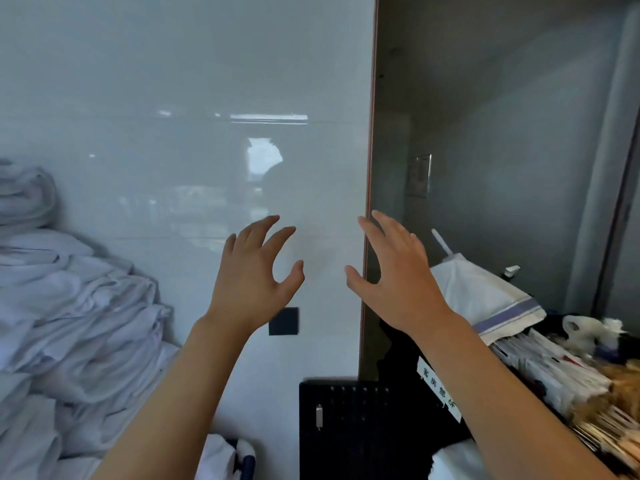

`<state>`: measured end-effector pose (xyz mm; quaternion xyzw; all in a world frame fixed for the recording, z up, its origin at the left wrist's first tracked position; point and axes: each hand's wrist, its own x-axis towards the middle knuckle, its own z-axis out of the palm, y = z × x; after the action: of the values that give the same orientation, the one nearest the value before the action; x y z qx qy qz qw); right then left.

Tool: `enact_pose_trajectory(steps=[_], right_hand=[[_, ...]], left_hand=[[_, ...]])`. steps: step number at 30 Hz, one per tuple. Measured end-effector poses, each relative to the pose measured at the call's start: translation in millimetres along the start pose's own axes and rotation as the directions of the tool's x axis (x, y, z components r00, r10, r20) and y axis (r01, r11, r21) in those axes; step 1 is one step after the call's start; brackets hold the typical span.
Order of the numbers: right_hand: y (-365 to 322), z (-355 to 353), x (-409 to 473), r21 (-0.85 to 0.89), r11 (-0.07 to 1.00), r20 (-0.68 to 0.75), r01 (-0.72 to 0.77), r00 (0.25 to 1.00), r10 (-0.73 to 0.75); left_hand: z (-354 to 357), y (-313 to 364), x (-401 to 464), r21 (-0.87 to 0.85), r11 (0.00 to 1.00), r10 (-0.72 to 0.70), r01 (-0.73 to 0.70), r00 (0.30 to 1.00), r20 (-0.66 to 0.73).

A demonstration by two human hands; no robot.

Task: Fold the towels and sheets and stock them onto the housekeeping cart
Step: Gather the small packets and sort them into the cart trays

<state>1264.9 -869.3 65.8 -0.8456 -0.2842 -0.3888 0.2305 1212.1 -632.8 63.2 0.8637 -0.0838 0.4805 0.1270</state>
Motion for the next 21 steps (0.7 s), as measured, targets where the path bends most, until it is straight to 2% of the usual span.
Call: enact_pose_trajectory(steps=[6,12,21], right_hand=[[-25.2,-6.4,19.5,0.055,0.997,0.01,0.062,0.998,-0.063],[-64.1,4.1,25.0,0.206,0.966,0.036,0.157,0.985,-0.168],[-160.2,29.1,16.4,0.387,0.876,0.028,0.287,0.946,-0.322]], left_hand=[[-42.8,-0.3,-4.9,0.073,0.997,-0.024,0.027,0.999,-0.036],[-93.5,-5.5,-27.5,0.179,0.978,-0.098,0.109,0.993,-0.069],[-191.9,-28.1,-90.4,0.408,0.887,-0.189,0.218,0.976,-0.109]])
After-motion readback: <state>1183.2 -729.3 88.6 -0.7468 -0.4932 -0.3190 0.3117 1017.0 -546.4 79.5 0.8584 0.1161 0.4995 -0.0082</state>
